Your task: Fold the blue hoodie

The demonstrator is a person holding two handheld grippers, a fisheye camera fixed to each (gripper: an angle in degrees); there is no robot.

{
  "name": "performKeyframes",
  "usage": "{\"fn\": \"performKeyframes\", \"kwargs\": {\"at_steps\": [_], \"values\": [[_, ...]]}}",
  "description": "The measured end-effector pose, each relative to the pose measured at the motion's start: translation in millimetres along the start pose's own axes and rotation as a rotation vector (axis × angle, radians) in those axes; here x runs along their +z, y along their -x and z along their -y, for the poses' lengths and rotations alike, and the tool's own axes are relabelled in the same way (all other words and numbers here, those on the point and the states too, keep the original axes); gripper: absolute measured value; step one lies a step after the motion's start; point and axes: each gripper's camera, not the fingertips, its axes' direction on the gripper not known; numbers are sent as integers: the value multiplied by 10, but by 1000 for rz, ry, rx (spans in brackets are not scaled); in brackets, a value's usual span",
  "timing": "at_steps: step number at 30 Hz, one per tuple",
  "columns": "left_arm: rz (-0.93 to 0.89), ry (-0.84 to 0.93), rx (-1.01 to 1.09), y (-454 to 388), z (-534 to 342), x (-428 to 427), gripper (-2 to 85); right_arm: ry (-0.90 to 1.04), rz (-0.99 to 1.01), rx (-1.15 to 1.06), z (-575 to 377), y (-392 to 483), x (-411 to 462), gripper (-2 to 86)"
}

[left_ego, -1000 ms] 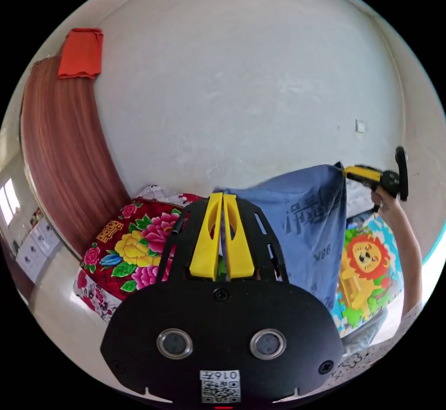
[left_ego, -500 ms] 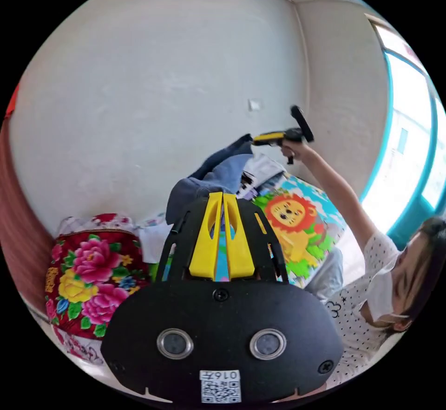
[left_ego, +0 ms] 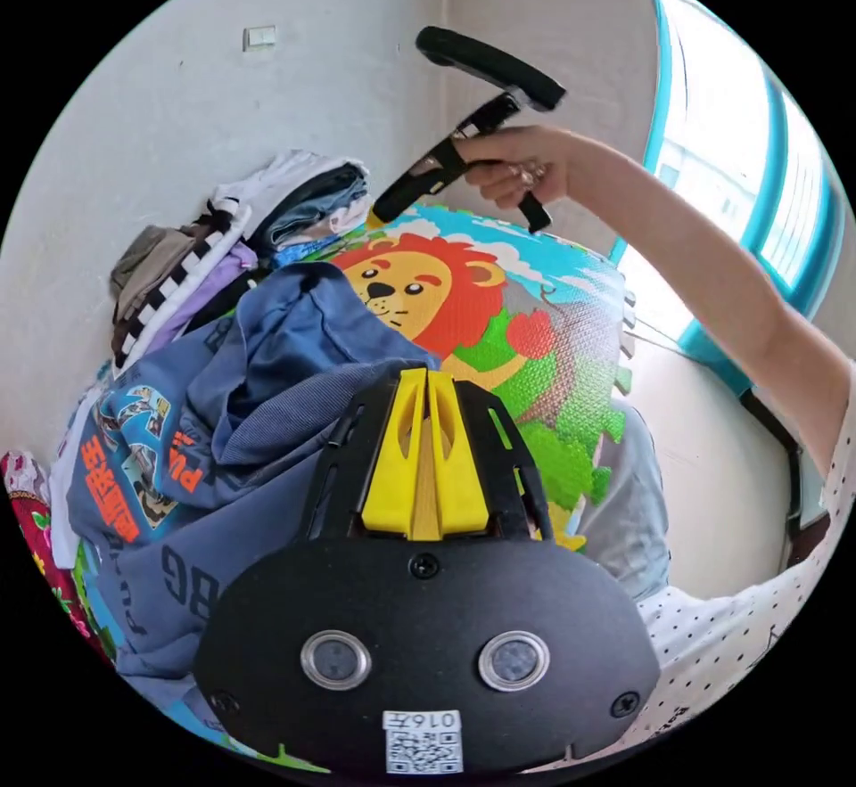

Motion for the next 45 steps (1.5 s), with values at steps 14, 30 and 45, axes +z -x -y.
{"fn": "performKeyframes", "kwargs": {"at_steps": [14, 30, 45], "values": [[676, 115, -408, 462, -942, -253, 92, -299, -153, -55, -875, 2082, 563, 134], [582, 124, -685, 806, -1548, 279, 141, 28, -77, -133, -162, 3215, 2057, 77], [494, 118, -637, 699, -1887, 635, 132, 144, -164, -227, -575, 3708, 2234, -1]]}}
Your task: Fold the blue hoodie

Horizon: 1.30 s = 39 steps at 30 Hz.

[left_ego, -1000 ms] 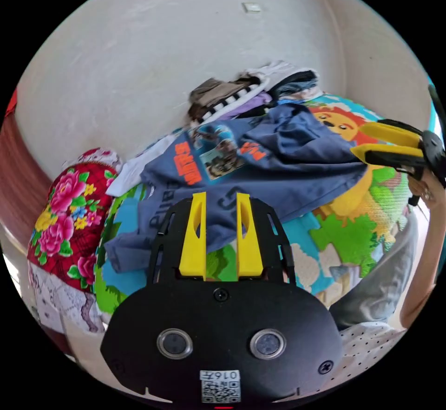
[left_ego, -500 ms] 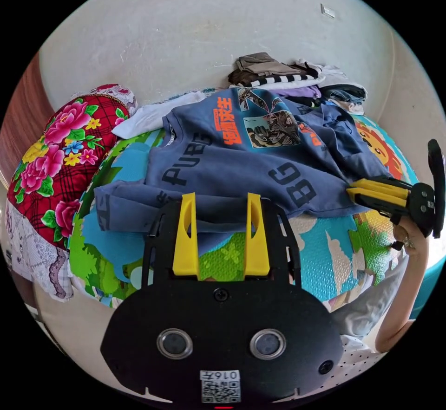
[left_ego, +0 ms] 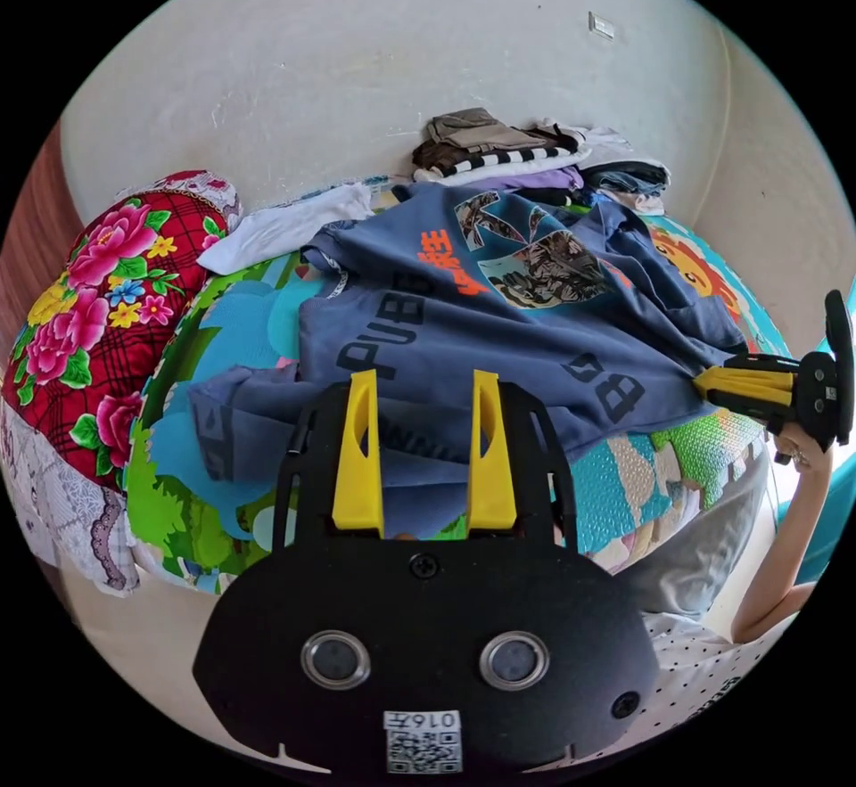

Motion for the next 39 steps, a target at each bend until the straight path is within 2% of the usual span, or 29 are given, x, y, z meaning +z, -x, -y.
{"fn": "performKeyframes", "kwargs": {"at_steps": [4, 7, 10, 13, 15, 18, 21, 23, 26, 28, 31, 36, 39], "values": [[-60, 127, 120, -74, -90, 363, 85, -83, 20, 71, -134, 22, -15, 12], [-78, 104, 149, -91, -244, 383, 8, -110, -92, 133, -191, 57, -4, 47], [-71, 112, 185, -88, -441, 337, -6, -116, -151, 209, -235, 39, 74, 79], [-154, 109, 211, -42, -704, 282, -8, -196, -84, 250, -323, 27, 109, 85], [-231, 55, 175, 63, -869, 257, -8, -234, -38, 250, -366, 38, 133, 85], [-288, -89, -20, 466, -1145, 74, -4, -304, -15, 248, -396, 89, 156, 85], [-94, -173, -127, 857, -1394, -218, 17, -381, 41, 166, -391, 223, 134, 92], [94, -144, -177, 1142, -1565, -362, 78, -426, 96, 75, -356, 357, 124, 104], [196, -50, -241, 1475, -1791, -346, 121, -496, 246, -139, -249, 695, 140, 122], [173, -17, -276, 1621, -1913, -293, 127, -549, 411, -319, -119, 1051, 176, 130], [115, -21, -312, 1732, -2056, -238, 125, -555, 511, -432, 137, 1525, 249, 135], [139, -26, -300, 1727, -2184, -235, 120, -450, 443, -559, 575, 2083, 360, 135], [115, -51, -289, 1717, -2265, -259, 118, -317, 319, -605, 739, 2316, 516, 104]]}}
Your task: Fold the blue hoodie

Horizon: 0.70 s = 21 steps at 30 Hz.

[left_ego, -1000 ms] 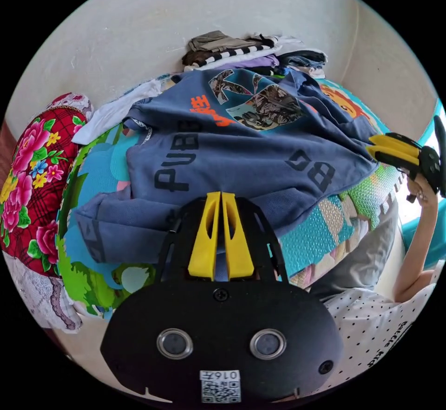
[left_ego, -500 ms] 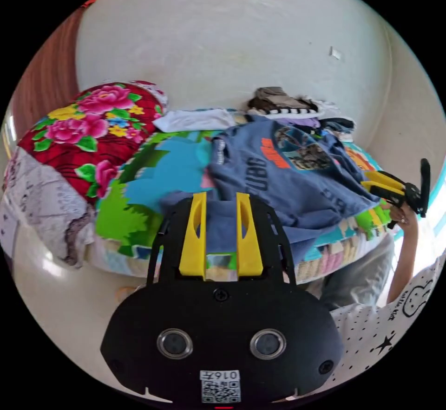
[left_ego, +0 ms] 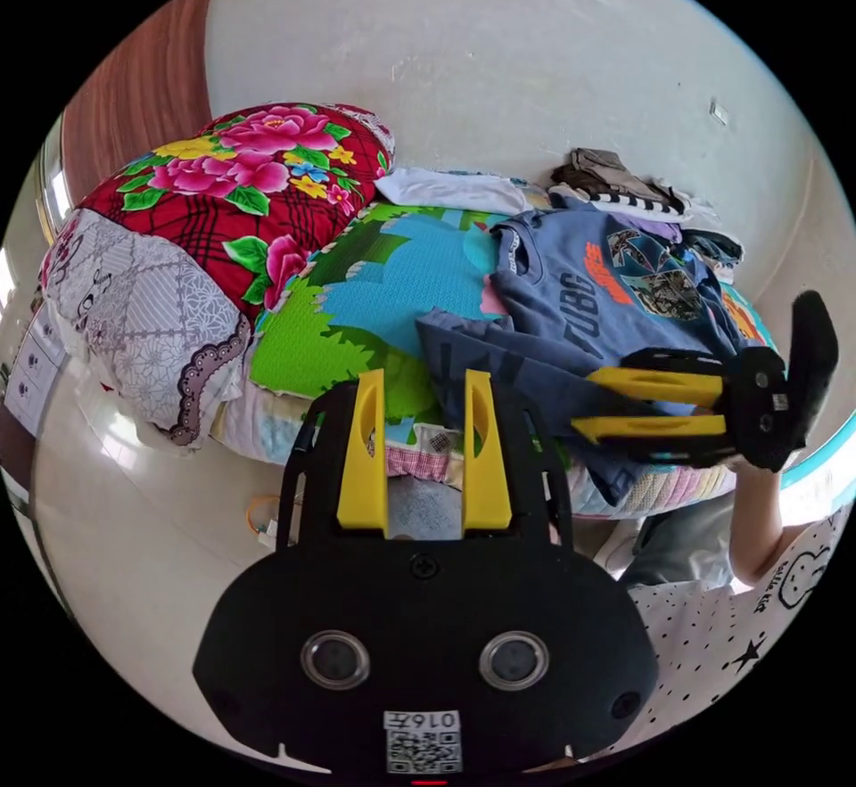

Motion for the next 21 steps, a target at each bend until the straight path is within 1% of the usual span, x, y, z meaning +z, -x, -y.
{"fn": "performKeyframes", "kwargs": {"at_steps": [2, 3, 5, 6, 8, 10, 11, 12, 13, 14, 16, 17, 19, 21], "values": [[16, -29, 5, 5, -59, -53, 117, 11, -4, -22, -8, -6, -3, 47], [25, -40, 1, 9, -67, -73, 116, -35, 27, -53, -50, -30, -97, 20], [40, -82, -22, 19, -37, -154, 115, -130, 48, -68, -118, -161, -304, 11], [31, -90, -21, 13, -15, -173, 115, -192, 21, -34, -162, -328, -460, 7], [-35, -107, 23, -60, 102, -226, 115, -288, -76, 114, -267, -688, -699, 5], [-63, -135, 63, -143, 169, -243, 116, -398, -177, 378, -567, -1216, -954, 6], [-76, -137, 88, -204, 214, -216, 115, -431, -196, 452, -677, -1339, -997, 7], [-84, -131, 102, -238, 238, -189, 115, -464, -227, 597, -912, -1567, -1041, 9], [-106, -109, 134, -309, 285, -114, 115, -430, -243, 704, -1128, -1766, -1021, 12], [-137, -81, 165, -380, 330, -20, 116, -390, -243, 741, -1221, -1855, -992, 16], [-199, -26, 217, -486, 388, 132, 118, -224, -239, 837, -1569, -2089, -892, 35], [-254, 16, 260, -555, 416, 227, 119, -201, -240, 848, -1656, -2109, -890, 41], [-328, 80, 327, -648, 442, 356, 119, -169, -220, 827, -1975, -2068, -939, 89], [-338, 122, 348, -689, 468, 459, 117, -166, -163, 767, -2161, -1959, -984, 110]]}}
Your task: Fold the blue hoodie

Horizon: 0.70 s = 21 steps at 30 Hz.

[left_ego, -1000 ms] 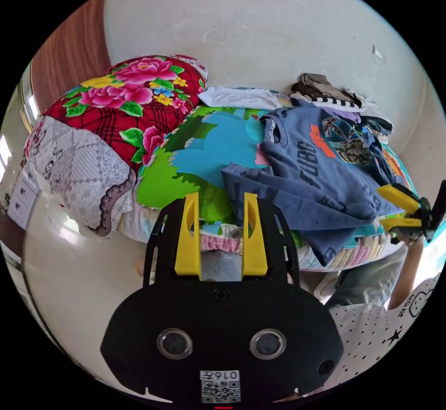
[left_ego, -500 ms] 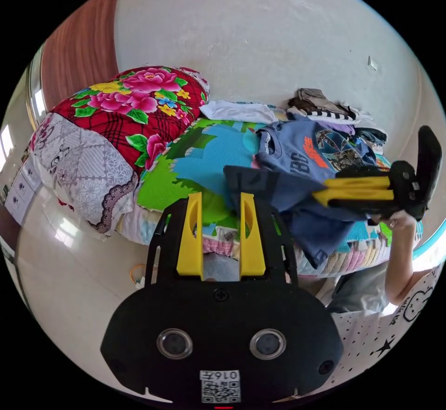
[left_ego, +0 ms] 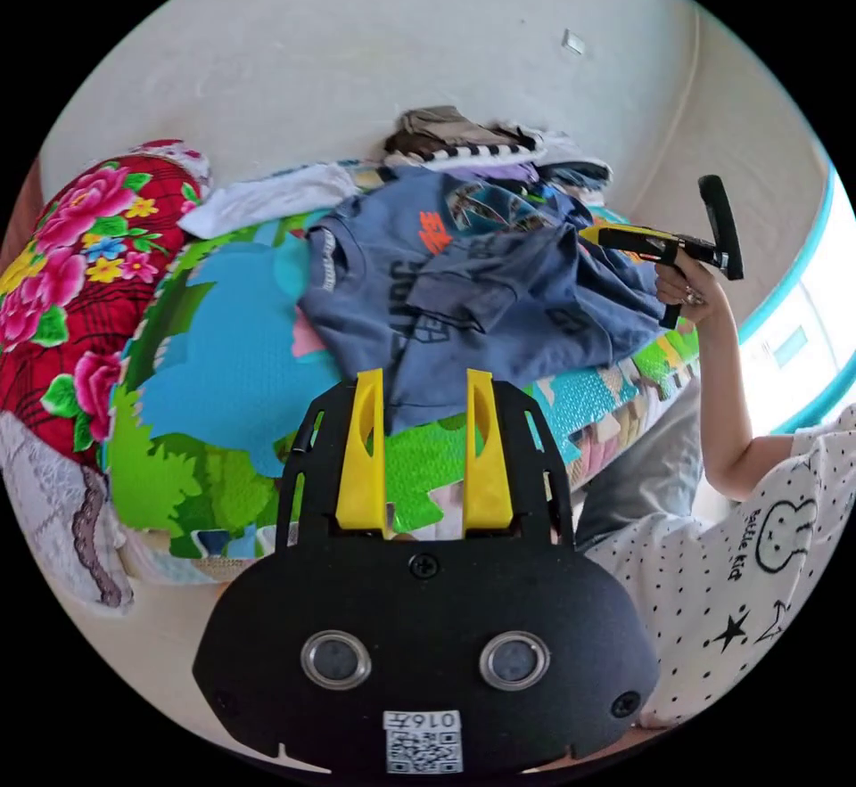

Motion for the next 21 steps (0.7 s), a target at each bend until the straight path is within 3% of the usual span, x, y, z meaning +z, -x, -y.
{"fn": "performKeyframes", "kwargs": {"at_steps": [8, 12, 21], "values": [[1, 35, 32, 73, 108, 104, 37, 202, 187, -290, -599, 159, 63, 123], [-9, 22, 33, 81, 159, -52, 7, 176, 274, -288, -621, 79, 115, 22], [-15, 81, -16, 65, 137, -508, -1, 243, 340, -496, -817, -3, -129, 9]]}}
